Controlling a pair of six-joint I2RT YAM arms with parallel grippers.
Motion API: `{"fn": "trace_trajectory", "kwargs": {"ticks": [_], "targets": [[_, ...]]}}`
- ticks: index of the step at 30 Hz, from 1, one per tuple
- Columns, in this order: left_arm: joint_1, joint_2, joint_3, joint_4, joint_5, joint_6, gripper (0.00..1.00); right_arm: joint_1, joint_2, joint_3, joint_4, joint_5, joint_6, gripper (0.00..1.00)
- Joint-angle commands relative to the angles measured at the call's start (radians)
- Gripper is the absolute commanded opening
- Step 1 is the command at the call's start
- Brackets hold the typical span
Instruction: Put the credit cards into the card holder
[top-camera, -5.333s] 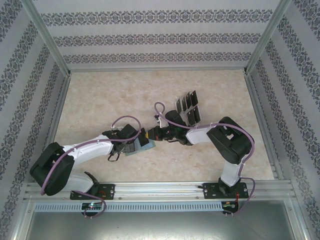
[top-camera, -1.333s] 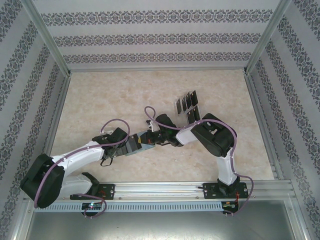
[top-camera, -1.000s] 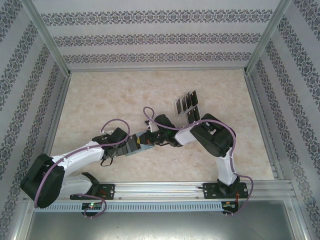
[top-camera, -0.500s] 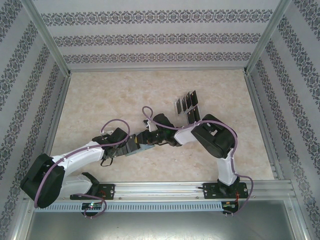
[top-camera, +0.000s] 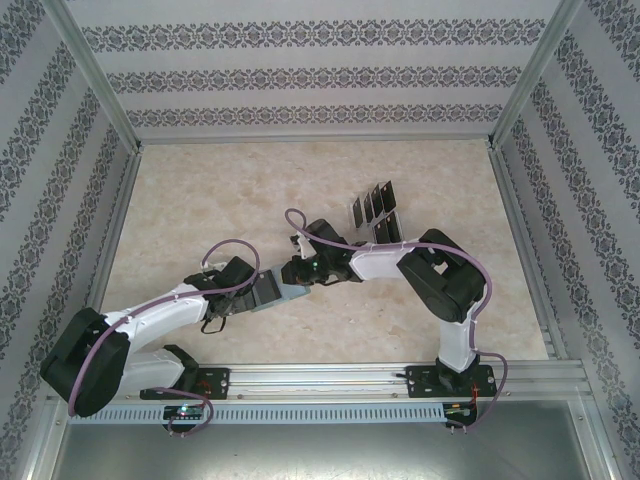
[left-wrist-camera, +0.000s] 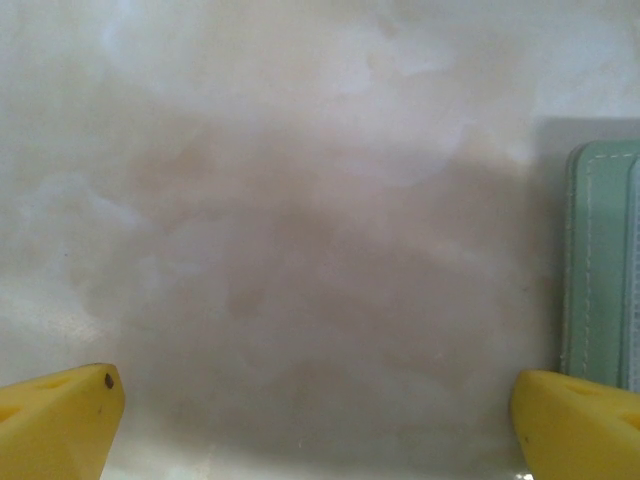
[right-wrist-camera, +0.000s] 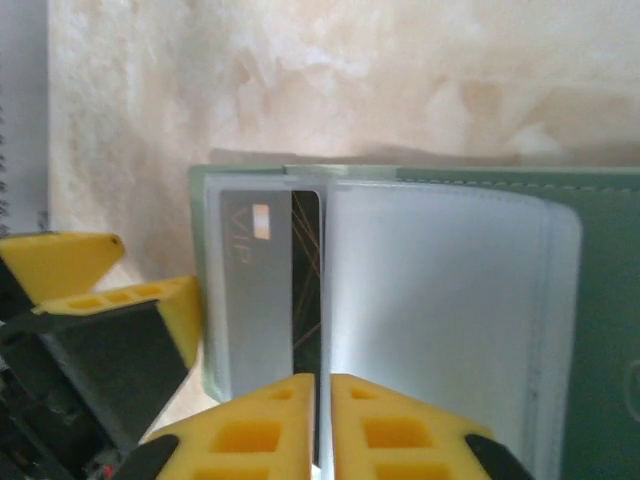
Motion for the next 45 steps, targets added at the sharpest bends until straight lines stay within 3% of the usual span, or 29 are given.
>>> {"fn": "trace_trajectory", "kwargs": {"ticks": [1, 4, 45], "targets": [[0.008, -0.017, -0.017, 0.013, -0.006, 0.001, 1.0, 0.002, -0.013, 0.04, -0.104, 0.043, -0.058, 0.05], [0.008, -0.018, -0.018, 0.016, -0.006, 0.002, 1.0, 0.008, -0.002, 0.061, -0.121, 0.043, -0.068, 0.0], [0.008, -0.016, -0.026, 0.026, 0.001, 0.006, 1.0, 0.075, 0.115, 0.224, -0.319, 0.132, -0.173, 0.0]]}}
